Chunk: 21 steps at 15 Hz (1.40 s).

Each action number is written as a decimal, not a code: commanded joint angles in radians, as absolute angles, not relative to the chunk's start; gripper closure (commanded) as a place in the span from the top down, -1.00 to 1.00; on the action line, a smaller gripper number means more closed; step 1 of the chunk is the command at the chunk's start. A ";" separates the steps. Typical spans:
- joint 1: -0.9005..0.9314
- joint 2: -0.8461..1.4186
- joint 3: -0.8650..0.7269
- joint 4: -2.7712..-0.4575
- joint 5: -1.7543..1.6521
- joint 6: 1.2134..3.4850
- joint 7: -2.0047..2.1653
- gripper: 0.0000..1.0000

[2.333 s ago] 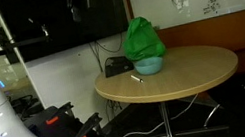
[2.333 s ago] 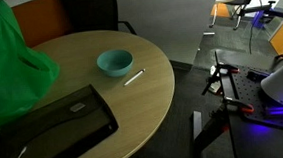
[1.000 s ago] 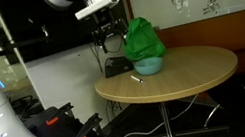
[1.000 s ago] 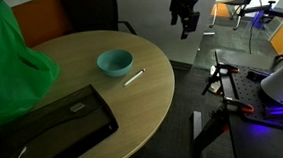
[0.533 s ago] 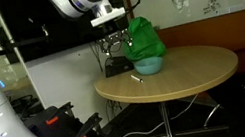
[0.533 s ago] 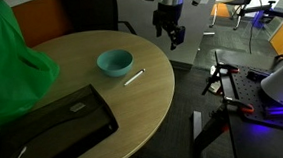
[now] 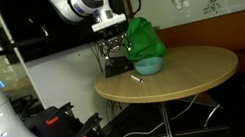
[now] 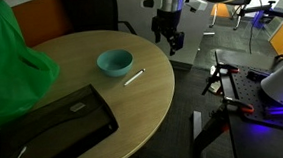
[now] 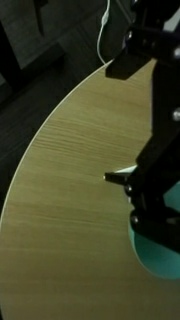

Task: Put the pen in the bowl

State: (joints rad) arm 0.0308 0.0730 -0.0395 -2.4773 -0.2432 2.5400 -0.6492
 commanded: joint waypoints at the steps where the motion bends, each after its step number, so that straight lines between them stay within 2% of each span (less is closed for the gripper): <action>1: -0.009 0.163 -0.004 -2.465 -0.191 2.680 -0.761 1.00; 6: -0.084 0.337 0.062 -2.383 -0.164 2.768 -0.838 1.00; 11: -0.133 0.478 0.097 -2.238 -0.197 2.745 -0.833 0.98; 15: -0.149 0.571 0.117 -2.132 -0.209 2.716 -0.842 0.75; 16: -0.151 0.589 0.123 -2.113 -0.211 2.710 -0.842 0.60; 18: -0.145 0.618 0.125 -2.087 -0.225 2.706 -0.840 0.49; 19: -0.143 0.629 0.127 -2.078 -0.232 2.703 -0.839 0.36; 21: -0.140 0.645 0.126 -2.064 -0.248 2.701 -0.833 0.33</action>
State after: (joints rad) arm -0.1293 0.6235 0.1131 -2.0982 -0.2204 2.7396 -0.8231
